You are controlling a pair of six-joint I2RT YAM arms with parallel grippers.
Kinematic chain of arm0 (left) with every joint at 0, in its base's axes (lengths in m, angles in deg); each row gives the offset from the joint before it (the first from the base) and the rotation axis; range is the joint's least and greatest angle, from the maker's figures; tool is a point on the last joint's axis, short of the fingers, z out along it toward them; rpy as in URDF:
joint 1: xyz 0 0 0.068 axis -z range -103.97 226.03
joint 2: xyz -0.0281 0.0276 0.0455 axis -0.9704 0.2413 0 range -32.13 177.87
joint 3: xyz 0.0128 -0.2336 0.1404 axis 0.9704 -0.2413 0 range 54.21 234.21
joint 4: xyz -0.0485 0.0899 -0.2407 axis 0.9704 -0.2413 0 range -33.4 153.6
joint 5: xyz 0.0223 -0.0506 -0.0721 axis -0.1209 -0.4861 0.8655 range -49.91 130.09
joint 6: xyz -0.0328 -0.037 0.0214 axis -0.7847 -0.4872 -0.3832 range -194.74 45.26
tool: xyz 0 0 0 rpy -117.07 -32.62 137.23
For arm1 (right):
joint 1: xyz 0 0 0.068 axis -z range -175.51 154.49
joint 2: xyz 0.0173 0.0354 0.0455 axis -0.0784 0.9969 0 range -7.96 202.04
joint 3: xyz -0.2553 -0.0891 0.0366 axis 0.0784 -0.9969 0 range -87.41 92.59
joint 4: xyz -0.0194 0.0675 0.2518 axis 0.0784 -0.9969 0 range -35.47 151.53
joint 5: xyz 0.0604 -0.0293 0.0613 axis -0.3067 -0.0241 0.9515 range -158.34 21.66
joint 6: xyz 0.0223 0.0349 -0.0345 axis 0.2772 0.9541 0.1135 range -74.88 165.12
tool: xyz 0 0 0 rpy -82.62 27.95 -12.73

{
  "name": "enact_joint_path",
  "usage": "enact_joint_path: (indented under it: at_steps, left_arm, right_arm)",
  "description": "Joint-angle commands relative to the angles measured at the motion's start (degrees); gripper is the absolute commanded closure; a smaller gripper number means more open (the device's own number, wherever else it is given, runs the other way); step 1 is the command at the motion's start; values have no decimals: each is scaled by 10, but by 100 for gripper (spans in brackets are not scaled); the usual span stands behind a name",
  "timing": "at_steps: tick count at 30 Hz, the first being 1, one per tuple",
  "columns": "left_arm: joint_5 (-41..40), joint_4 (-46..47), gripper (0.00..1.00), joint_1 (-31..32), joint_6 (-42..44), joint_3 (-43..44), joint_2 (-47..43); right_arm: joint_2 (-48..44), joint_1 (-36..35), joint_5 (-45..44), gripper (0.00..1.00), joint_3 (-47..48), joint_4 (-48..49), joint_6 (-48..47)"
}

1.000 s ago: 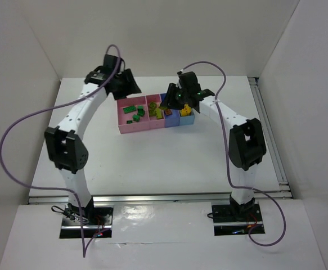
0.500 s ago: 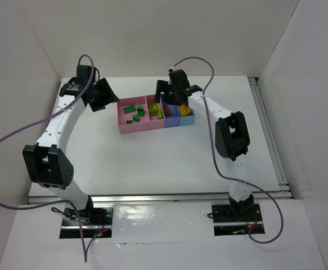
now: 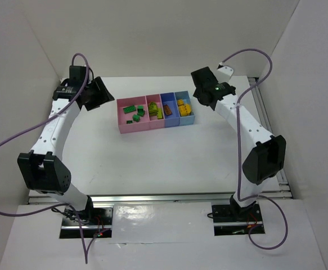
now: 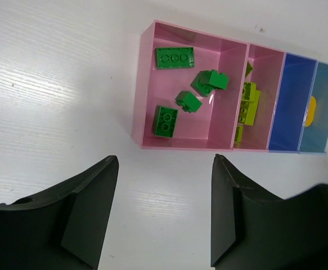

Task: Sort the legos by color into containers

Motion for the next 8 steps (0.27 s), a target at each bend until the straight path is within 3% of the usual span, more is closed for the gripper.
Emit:
enact_joint_path:
  at_steps: [1, 5, 8]
  left_arm:
    - [-19, 35, 31, -6, 10, -13, -47]
    - [-24, 35, 31, -16, 10, -26, -47]
    - [-4, 40, 31, -22, 10, -39, -47]
  right_arm:
    - [0, 2, -69, 0, 5, -127, 54]
    - [-43, 2, -55, 0, -23, -113, 37]
    - [-102, 2, 12, 8, -103, 1, -53]
